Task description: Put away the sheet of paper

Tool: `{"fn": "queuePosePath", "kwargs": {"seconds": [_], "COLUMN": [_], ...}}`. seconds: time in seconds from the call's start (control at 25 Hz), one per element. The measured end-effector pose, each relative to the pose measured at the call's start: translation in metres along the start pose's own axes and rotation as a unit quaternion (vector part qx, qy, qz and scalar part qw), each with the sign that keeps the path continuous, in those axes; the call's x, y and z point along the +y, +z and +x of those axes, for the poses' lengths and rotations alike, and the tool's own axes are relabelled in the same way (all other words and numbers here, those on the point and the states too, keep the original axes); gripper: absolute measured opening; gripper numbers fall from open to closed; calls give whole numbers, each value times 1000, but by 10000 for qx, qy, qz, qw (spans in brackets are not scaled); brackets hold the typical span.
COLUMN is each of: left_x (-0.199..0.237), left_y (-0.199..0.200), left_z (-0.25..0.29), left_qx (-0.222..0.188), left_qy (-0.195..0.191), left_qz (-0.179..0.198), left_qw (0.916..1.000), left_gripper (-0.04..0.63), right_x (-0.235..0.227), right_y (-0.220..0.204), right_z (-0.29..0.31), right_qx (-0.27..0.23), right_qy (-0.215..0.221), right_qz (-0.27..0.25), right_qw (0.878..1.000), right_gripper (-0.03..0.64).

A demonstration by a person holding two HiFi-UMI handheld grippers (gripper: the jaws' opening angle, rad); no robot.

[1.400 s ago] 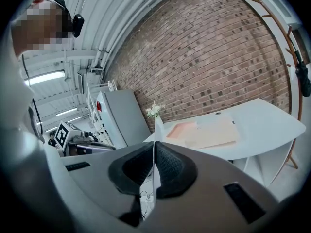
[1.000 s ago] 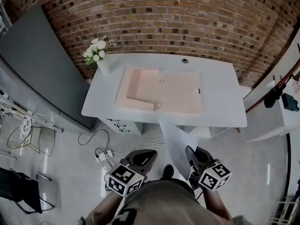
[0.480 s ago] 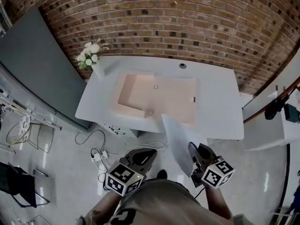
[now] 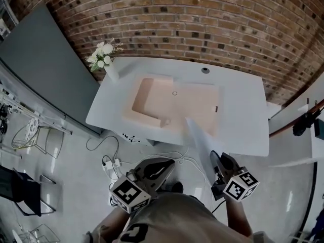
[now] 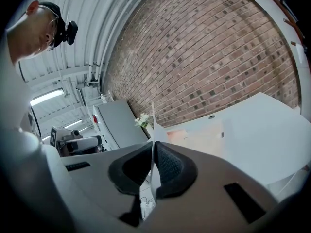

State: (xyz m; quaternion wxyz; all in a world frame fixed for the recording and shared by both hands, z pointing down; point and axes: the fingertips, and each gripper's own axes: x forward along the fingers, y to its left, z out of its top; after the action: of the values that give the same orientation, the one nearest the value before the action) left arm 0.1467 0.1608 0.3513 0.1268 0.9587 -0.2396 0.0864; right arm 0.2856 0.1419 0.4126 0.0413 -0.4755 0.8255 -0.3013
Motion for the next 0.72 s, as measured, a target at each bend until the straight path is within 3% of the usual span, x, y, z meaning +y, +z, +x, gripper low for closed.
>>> {"fn": "queuePosePath", "kwargs": {"seconds": [0.36, 0.6, 0.72], "left_x": [38, 66, 85], "left_y": [5, 27, 32], "left_z": [4, -3, -8], "left_qx": [-258, -625, -709], "left_qy": [-22, -542, -720], "left_qz": [-256, -91, -197], "left_qw": [9993, 9965, 9947], "left_gripper": [14, 14, 14], "right_x": [1, 5, 10], "right_y": [6, 13, 22], "right_z": [18, 42, 61], "right_qx": [46, 226, 165], "right_qy": [-72, -337, -442], "right_qz": [-25, -102, -76], "right_qw": [10000, 9991, 9989], "right_gripper": [23, 23, 23]}}
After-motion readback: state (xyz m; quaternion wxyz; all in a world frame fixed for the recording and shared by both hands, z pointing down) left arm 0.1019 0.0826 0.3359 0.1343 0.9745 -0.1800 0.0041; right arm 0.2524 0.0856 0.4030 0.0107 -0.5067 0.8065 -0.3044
